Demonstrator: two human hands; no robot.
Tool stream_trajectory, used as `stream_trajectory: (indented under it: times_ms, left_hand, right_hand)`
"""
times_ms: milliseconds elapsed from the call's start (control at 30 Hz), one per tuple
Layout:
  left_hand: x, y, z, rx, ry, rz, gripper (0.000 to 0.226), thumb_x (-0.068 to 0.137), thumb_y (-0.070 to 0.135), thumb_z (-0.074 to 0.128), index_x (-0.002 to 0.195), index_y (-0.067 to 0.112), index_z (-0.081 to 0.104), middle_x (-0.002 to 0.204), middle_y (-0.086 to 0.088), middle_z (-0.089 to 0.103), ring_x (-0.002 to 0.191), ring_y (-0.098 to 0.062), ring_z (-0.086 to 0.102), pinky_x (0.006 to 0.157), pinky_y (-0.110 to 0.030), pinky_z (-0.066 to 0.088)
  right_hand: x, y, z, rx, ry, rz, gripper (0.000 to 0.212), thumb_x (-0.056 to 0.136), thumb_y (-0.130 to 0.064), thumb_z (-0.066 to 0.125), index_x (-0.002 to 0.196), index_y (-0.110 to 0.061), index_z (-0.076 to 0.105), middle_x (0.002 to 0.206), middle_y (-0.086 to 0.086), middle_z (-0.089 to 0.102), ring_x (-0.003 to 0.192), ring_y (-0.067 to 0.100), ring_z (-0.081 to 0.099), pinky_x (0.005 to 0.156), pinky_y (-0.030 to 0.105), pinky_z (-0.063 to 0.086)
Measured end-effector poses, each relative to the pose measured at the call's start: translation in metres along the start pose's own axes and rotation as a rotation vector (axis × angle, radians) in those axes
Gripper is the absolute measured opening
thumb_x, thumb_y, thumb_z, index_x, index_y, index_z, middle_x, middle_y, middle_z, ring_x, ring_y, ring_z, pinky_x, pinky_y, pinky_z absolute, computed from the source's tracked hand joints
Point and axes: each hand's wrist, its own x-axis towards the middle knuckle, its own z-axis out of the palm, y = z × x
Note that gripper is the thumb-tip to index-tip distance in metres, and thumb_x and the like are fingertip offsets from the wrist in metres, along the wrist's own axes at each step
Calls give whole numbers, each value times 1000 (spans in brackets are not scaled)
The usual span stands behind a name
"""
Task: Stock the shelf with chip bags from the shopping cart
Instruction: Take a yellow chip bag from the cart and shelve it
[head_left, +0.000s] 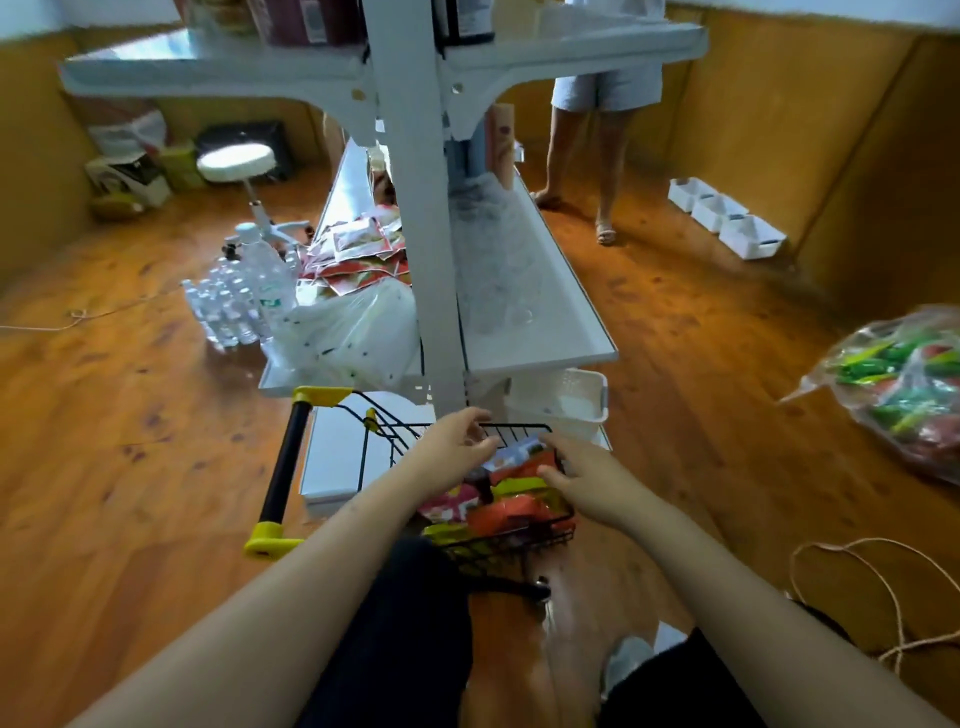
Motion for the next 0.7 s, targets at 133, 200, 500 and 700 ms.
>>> stream_trajectory:
  times_ms: [133, 200, 500, 700]
  left_hand:
    - [26, -33, 34, 238, -250, -16, 49, 90, 41, 63, 134, 19, 54, 123, -2, 64, 106, -20, 64, 90, -36, 55]
    - [38, -49, 50, 385, -385, -7, 47, 90, 41, 63, 129, 17, 56, 118, -3, 65, 105, -23, 62, 87, -32, 52]
    - [81, -78, 80, 517, -489, -29, 44, 89, 33, 65, 130, 19, 57, 124, -6, 63, 113, -28, 60, 96, -39, 51]
    - [88, -78, 75, 512, -391, -38, 22, 88, 24, 63, 108, 18, 69, 104, -5, 67, 96, -29, 65, 83, -40, 57]
  right_hand:
    - [55, 27, 30, -214, -165, 16, 40, 90, -32, 53, 130, -28, 58, 129, 5, 63, 111, 25, 60, 92, 42, 52]
    - [81, 41, 45, -288, -220, 21, 31, 89, -34, 50, 117, -30, 64, 114, 3, 69, 96, 23, 64, 83, 44, 56]
    - [136, 58, 69, -515, -359, 103, 43, 88, -36, 61, 130, -26, 56, 124, 8, 64, 106, 31, 64, 93, 43, 53]
    - [137, 47, 58, -531, -343, 88, 43, 91, -41, 58, 132, -28, 57, 127, 7, 63, 112, 29, 62, 91, 35, 48]
